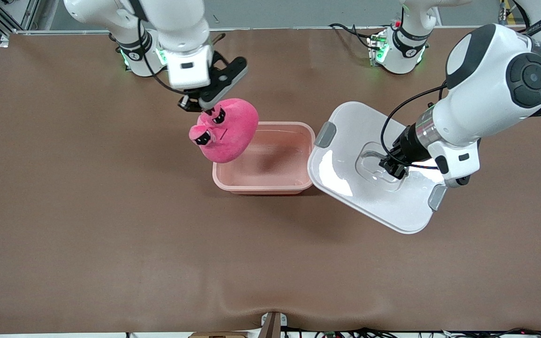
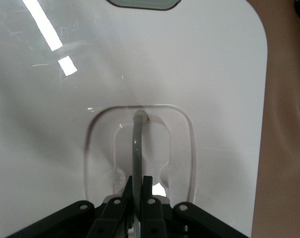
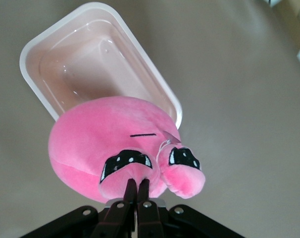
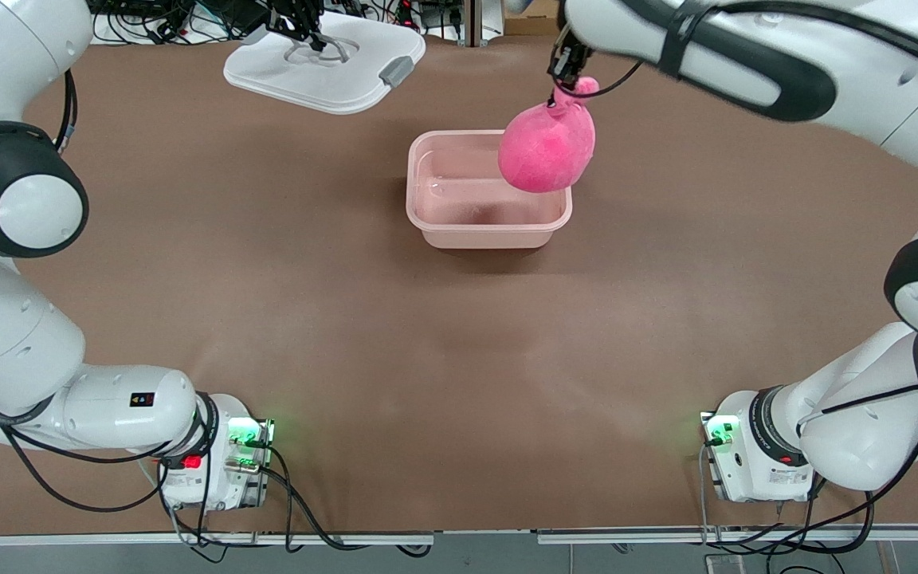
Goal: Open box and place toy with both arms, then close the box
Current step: 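Carry the pink toy over the open pink box with the right gripper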
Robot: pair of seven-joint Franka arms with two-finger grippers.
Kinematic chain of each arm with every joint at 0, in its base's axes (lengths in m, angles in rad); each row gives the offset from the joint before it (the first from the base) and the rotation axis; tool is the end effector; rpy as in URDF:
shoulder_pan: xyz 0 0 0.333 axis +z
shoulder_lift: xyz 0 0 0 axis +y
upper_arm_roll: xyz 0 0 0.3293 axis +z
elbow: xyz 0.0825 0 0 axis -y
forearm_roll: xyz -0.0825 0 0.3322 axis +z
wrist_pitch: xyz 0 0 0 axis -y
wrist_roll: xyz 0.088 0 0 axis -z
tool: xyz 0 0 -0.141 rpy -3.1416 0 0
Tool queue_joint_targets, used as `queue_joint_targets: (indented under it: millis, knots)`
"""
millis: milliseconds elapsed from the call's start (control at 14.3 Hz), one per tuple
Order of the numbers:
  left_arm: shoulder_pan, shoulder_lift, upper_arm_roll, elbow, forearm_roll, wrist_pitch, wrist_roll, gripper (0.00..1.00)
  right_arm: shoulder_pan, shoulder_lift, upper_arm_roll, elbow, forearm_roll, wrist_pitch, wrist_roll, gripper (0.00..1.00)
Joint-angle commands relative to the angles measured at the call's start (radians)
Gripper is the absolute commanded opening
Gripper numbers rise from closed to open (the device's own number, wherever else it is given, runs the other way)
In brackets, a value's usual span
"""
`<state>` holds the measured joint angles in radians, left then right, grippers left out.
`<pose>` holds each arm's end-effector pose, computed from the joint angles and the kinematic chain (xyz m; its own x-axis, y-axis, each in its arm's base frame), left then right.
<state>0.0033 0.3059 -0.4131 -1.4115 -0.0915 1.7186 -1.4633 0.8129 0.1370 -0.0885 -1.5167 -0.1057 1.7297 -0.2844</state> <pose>0.5611 -0.2190 0.5296 0.4614 0.8628 -0.2067 0.8854 -0.4626 0.0456 0.4282 0.3657 0.5699 0.5183 0.8543 0.0395 0.8446 -0.5185 0.1336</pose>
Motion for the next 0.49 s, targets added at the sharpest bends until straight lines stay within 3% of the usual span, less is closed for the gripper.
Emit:
queue_joint_targets:
  millis: [0, 419]
  knots:
    - [0.010, -0.007, -0.003, 0.023, -0.030, -0.082, 0.024, 0.00, 0.037, 0.013, -0.014, 0.030, -0.063, 0.016, -0.148, 0.00]
    - [0.069, -0.040, -0.004, 0.023, -0.166, -0.136, 0.029, 0.00, 0.039, 0.041, -0.013, 0.030, -0.042, 0.048, -0.477, 0.00]
